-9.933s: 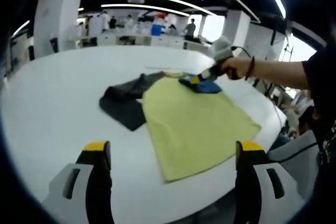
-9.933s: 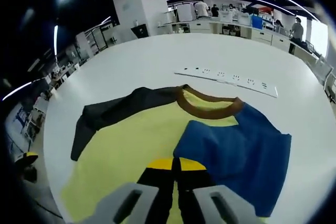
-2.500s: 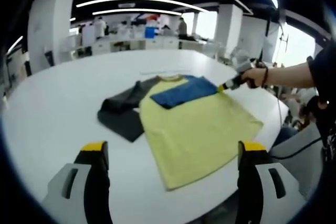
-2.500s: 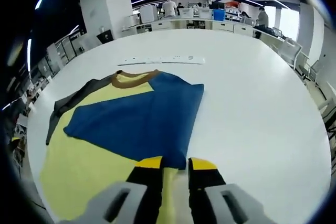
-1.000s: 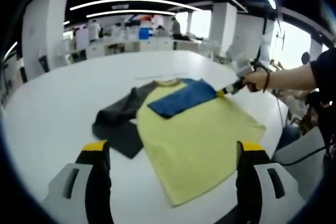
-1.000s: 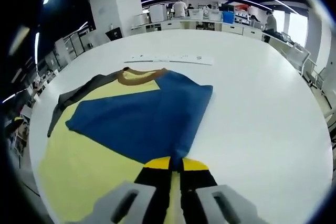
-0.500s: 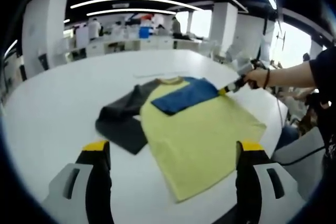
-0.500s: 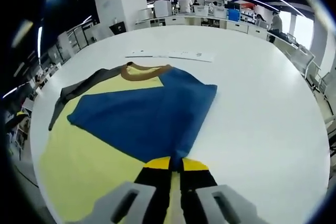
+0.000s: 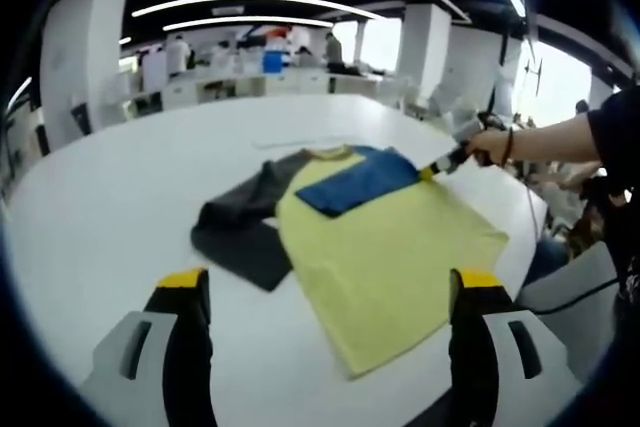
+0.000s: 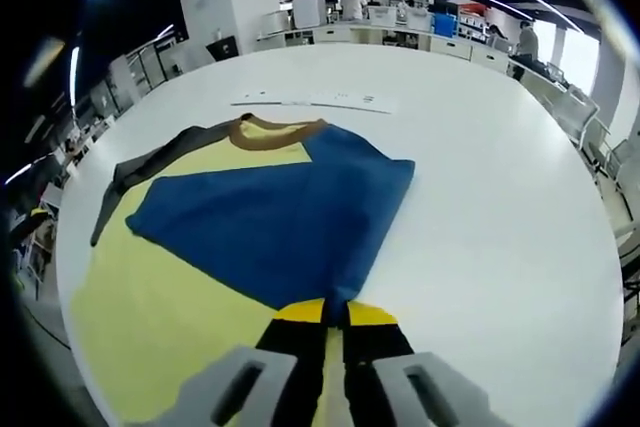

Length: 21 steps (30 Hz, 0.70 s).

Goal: Fold the garment on the visible template until the final outline fits inside the template.

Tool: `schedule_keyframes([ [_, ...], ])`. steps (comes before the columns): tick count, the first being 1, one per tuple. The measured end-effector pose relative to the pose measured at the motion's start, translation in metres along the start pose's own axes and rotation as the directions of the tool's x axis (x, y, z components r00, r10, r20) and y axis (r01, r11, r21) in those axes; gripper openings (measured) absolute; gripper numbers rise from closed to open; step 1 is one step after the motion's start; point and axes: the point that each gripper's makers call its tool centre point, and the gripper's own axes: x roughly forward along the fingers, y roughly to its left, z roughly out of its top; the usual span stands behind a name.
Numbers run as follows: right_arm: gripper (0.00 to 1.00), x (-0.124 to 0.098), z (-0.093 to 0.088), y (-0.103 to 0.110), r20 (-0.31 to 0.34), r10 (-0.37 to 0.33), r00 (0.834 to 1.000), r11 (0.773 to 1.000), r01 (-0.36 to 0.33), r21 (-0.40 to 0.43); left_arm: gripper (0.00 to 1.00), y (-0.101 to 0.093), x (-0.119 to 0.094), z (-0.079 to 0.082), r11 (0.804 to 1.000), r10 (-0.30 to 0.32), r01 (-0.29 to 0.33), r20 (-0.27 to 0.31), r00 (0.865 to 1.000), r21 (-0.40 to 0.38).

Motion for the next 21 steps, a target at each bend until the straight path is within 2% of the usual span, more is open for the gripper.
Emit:
schedule_keyframes([
  [5, 0.01, -0.001, -0.001, 0.0, -0.006, -0.001, 1.0, 1.0, 0.001, -0.002, 0.96, 0.0, -0.001, 0.0, 1.0, 0.002, -0.002, 0.0, 1.0, -0.001],
  [21, 0.01, -0.003, -0.003, -0.02, -0.012, -0.036, 0.999, 0.999, 0.036, -0.021, 0.95, 0.0, 0.0, -0.002, 1.0, 0.0, 0.0, 0.002, 1.0, -0.016],
])
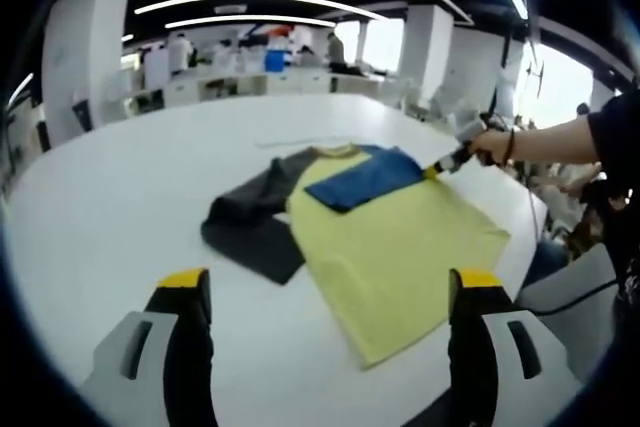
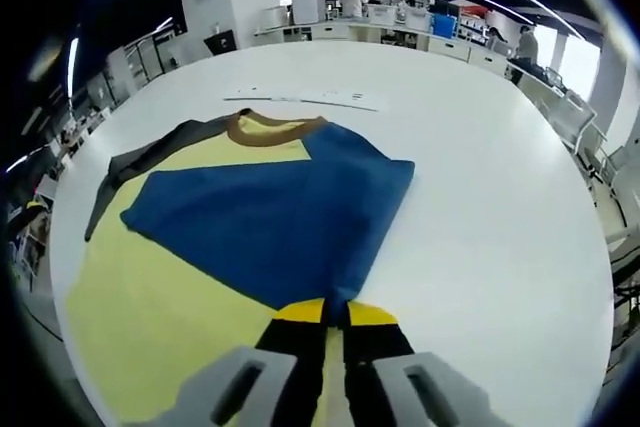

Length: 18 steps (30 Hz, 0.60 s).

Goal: Fold the garment on the visible template until the final outline fits inside the template.

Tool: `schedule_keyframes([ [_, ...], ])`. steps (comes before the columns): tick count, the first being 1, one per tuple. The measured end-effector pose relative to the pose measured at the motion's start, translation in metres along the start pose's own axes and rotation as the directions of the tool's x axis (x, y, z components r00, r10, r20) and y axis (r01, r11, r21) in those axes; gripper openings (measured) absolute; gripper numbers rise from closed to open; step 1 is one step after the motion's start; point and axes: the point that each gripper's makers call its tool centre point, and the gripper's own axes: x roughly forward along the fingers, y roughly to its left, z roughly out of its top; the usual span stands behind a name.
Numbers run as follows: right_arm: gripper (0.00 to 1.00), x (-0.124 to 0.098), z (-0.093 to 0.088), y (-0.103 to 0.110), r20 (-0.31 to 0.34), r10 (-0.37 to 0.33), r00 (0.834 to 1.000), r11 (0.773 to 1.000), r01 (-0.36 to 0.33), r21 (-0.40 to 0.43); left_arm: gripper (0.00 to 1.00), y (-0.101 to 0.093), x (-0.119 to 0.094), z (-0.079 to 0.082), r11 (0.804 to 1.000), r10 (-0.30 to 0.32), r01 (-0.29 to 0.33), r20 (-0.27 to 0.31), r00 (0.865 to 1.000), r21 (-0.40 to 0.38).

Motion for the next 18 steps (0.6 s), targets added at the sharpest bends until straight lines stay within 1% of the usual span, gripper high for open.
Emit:
schedule_keyframes([
  [2, 0.02, -0.001, 0.0, -0.001, 0.001, -0.006, 1.0, 1.0, 0.006, -0.001, 0.94, 0.0, 0.0, 0.0, 1.0, -0.001, 0.001, 0.0, 1.0, 0.001],
  [4, 0.04, -0.001, 0.001, 0.0, 0.01, -0.011, 1.0, 1.0, 0.011, -0.029, 0.93, -0.002, 0.001, 0.0, 1.0, -0.005, 0.005, -0.005, 1.0, 0.005],
  [5, 0.06, -0.002, 0.001, 0.0, 0.015, -0.008, 1.0, 1.0, 0.008, -0.025, 0.93, -0.002, 0.001, 0.0, 1.0, -0.007, 0.007, -0.006, 1.0, 0.008],
  [6, 0.09, -0.002, 0.003, -0.002, 0.032, -0.008, 0.999, 1.0, 0.008, -0.003, 0.93, -0.001, 0.001, 0.0, 1.0, -0.007, 0.007, -0.008, 1.0, 0.012],
  [7, 0.13, -0.002, 0.006, -0.002, 0.049, -0.003, 0.999, 1.0, 0.002, 0.016, 0.93, -0.001, 0.002, 0.001, 1.0, -0.007, 0.007, -0.008, 1.0, 0.014],
  [8, 0.2, -0.003, 0.011, -0.003, 0.085, 0.001, 0.996, 0.999, -0.005, 0.046, 0.93, 0.0, 0.002, 0.001, 1.0, -0.007, 0.007, -0.008, 1.0, 0.015],
  [9, 0.24, -0.003, 0.015, -0.007, 0.108, -0.006, 0.994, 0.998, -0.001, 0.057, 0.93, 0.0, 0.003, 0.001, 1.0, -0.008, 0.008, -0.009, 1.0, 0.015],
  [10, 0.28, -0.006, 0.021, -0.008, 0.136, -0.01, 0.991, 0.999, 0.003, 0.052, 0.93, 0.001, 0.003, 0.002, 1.0, -0.008, 0.008, -0.01, 1.0, 0.015],
  [12, 0.33, -0.013, 0.027, -0.004, 0.164, -0.009, 0.986, 0.999, 0.001, 0.048, 0.92, 0.002, 0.004, 0.002, 1.0, -0.008, 0.009, -0.01, 1.0, 0.019],
  [13, 0.39, -0.015, 0.028, -0.003, 0.173, -0.006, 0.985, 0.999, -0.002, 0.048, 0.92, 0.003, 0.005, 0.003, 1.0, -0.007, 0.007, -0.009, 1.0, 0.022],
  [14, 0.45, -0.018, 0.035, -0.001, 0.206, 0.001, 0.979, 0.999, -0.01, 0.039, 0.92, 0.003, 0.005, 0.003, 1.0, -0.006, 0.006, -0.009, 1.0, 0.023],
  [15, 0.52, -0.017, 0.039, -0.002, 0.218, 0.005, 0.976, 0.999, -0.013, 0.033, 0.91, 0.003, 0.006, 0.003, 1.0, -0.006, 0.006, -0.009, 1.0, 0.023],
  [16, 0.61, -0.02, 0.044, 0.001, 0.236, 0.022, 0.971, 0.999, -0.03, 0.027, 0.9, 0.005, 0.009, 0.004, 1.0, -0.009, 0.01, -0.007, 1.0, 0.022],
  [18, 0.7, -0.029, 0.049, 0.011, 0.267, 0.064, 0.962, 0.998, -0.069, 0.011, 0.88, 0.006, 0.012, 0.004, 1.0, -0.015, 0.015, -0.001, 1.0, 0.021],
])
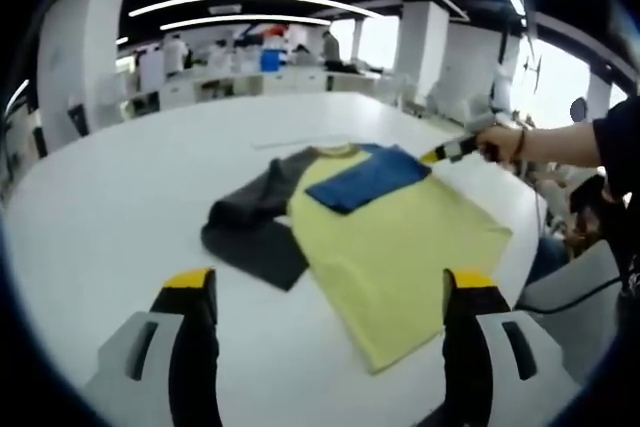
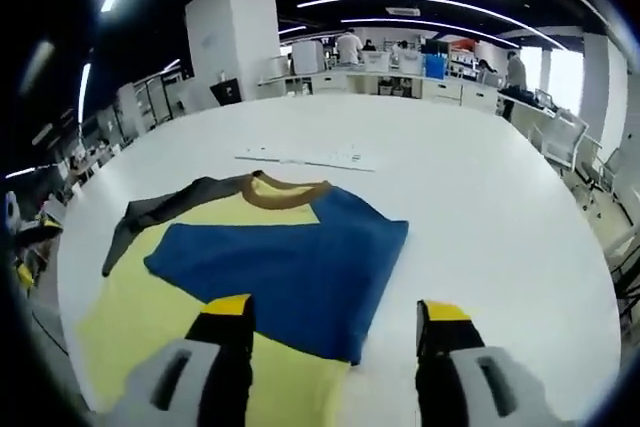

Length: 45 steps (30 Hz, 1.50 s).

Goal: Fold the garment on the visible template until the final outline fits inside the template.

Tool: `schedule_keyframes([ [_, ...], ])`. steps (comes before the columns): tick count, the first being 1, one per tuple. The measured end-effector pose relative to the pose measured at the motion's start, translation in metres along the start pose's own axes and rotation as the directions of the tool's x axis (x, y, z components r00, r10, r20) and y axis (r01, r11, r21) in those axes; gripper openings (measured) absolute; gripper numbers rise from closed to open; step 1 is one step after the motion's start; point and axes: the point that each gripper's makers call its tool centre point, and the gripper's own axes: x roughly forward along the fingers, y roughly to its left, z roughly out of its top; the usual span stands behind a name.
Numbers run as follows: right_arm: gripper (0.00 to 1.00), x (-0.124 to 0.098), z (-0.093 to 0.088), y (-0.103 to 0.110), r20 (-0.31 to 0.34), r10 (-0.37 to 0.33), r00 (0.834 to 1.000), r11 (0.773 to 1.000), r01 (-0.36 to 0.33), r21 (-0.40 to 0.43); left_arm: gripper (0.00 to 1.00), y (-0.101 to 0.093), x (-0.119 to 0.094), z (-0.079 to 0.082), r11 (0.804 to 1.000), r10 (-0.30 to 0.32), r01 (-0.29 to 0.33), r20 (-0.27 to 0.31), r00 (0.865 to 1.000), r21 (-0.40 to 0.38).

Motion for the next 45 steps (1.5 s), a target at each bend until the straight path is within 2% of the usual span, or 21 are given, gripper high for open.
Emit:
schedule_keyframes([
  [4, 0.83, -0.018, 0.01, 0.021, 0.044, 0.065, 0.997, 0.997, -0.063, -0.036, 0.85, 0.008, 0.005, 0.0, 1.0, -0.02, 0.02, 0.001, 1.0, -0.006],
  [6, 0.85, -0.022, 0.007, 0.03, 0.024, 0.107, 0.994, 0.991, -0.104, -0.078, 0.86, 0.008, 0.007, 0.001, 0.999, -0.032, 0.032, -0.01, 0.999, 0.031],
  [8, 0.87, -0.029, 0.008, 0.037, 0.028, 0.118, 0.993, 0.989, -0.115, -0.094, 0.84, 0.011, 0.01, 0.0, 0.998, -0.017, 0.019, -0.025, 1.0, 0.066],
  [18, 0.89, -0.068, 0.006, 0.077, 0.065, 0.22, 0.973, 0.968, -0.21, -0.137, 0.7, 0.028, 0.028, 0.007, 0.994, -0.018, 0.018, -0.005, 1.0, 0.106],
  [25, 0.9, -0.095, -0.005, 0.094, 0.067, 0.246, 0.967, 0.958, -0.233, -0.166, 0.61, 0.032, 0.048, 0.004, 0.992, -0.034, 0.036, -0.011, 0.999, 0.122],
  [27, 0.9, -0.102, -0.007, 0.097, 0.07, 0.25, 0.966, 0.957, -0.235, -0.169, 0.58, 0.034, 0.051, 0.004, 0.99, -0.012, 0.014, -0.016, 1.0, 0.141],
  [28, 0.9, -0.106, -0.008, 0.099, 0.076, 0.254, 0.964, 0.958, -0.239, -0.157, 0.55, 0.042, 0.058, 0.003, 0.986, -0.001, 0.002, 0.0, 1.0, 0.168],
  [31, 0.89, -0.116, -0.012, 0.106, 0.083, 0.262, 0.961, 0.96, -0.251, -0.126, 0.51, 0.05, 0.065, -0.003, 0.985, 0.011, -0.007, -0.02, 1.0, 0.171],
  [37, 0.88, -0.125, -0.013, 0.112, 0.111, 0.264, 0.958, 0.962, -0.253, -0.104, 0.46, 0.053, 0.077, -0.008, 0.976, 0.017, -0.004, -0.056, 0.998, 0.217],
  [39, 0.88, -0.128, -0.014, 0.114, 0.114, 0.265, 0.957, 0.961, -0.254, -0.108, 0.46, 0.053, 0.084, -0.013, 0.975, 0.014, 0.002, -0.072, 0.997, 0.221],
  [41, 0.88, -0.13, -0.015, 0.114, 0.107, 0.257, 0.961, 0.961, -0.242, -0.132, 0.42, 0.056, 0.089, -0.025, 0.972, 0.012, 0.019, -0.131, 0.991, 0.232],
  [45, 0.89, -0.135, -0.017, 0.116, 0.089, 0.261, 0.961, 0.957, -0.245, -0.158, 0.39, 0.058, 0.099, -0.033, 0.97, 0.004, 0.03, -0.14, 0.99, 0.241],
])
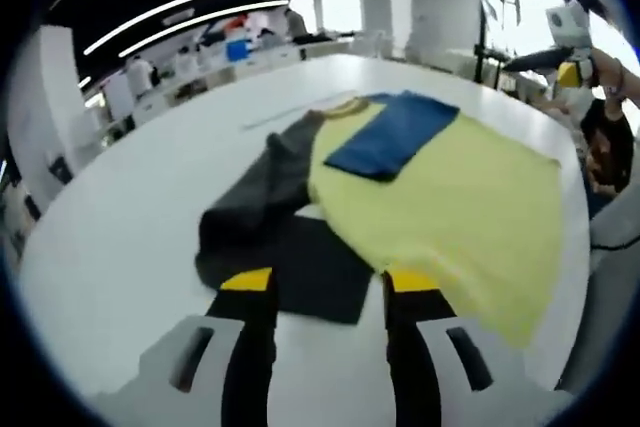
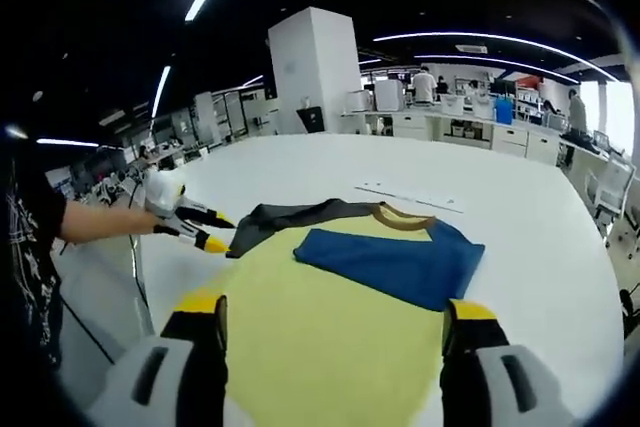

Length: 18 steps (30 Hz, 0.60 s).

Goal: Fold the garment on the visible template until the final outline fits inside the template.

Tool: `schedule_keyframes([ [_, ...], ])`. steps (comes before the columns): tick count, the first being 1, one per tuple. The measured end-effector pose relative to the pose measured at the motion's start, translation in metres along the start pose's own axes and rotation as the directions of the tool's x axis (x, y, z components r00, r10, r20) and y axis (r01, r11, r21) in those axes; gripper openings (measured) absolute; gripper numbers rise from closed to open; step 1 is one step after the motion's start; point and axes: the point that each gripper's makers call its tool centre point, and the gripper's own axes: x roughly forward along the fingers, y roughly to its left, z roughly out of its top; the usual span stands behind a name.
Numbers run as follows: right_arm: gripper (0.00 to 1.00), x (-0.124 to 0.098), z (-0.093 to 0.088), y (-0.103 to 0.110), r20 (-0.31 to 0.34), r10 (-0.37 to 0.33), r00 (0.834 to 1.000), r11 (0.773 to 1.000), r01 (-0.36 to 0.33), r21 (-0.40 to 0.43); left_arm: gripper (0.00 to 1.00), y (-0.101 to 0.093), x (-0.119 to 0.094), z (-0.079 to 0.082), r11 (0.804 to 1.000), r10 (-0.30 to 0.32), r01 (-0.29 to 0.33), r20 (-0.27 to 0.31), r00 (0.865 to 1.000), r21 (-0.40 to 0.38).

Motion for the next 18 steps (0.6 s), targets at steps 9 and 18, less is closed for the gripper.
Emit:
schedule_keyframes([
  [9, 1.0, -0.007, -0.002, 0.003, -0.011, 0.002, 1.0, 1.0, -0.003, -0.009, 0.36, -0.008, 0.011, -0.008, 0.999, 0.0, 0.002, -0.063, 0.998, 0.037],
  [18, 0.99, -0.016, -0.007, 0.006, -0.017, 0.001, 1.0, 1.0, -0.001, -0.029, 0.31, -0.001, 0.018, -0.014, 1.0, -0.004, 0.003, -0.072, 0.997, -0.015],
])
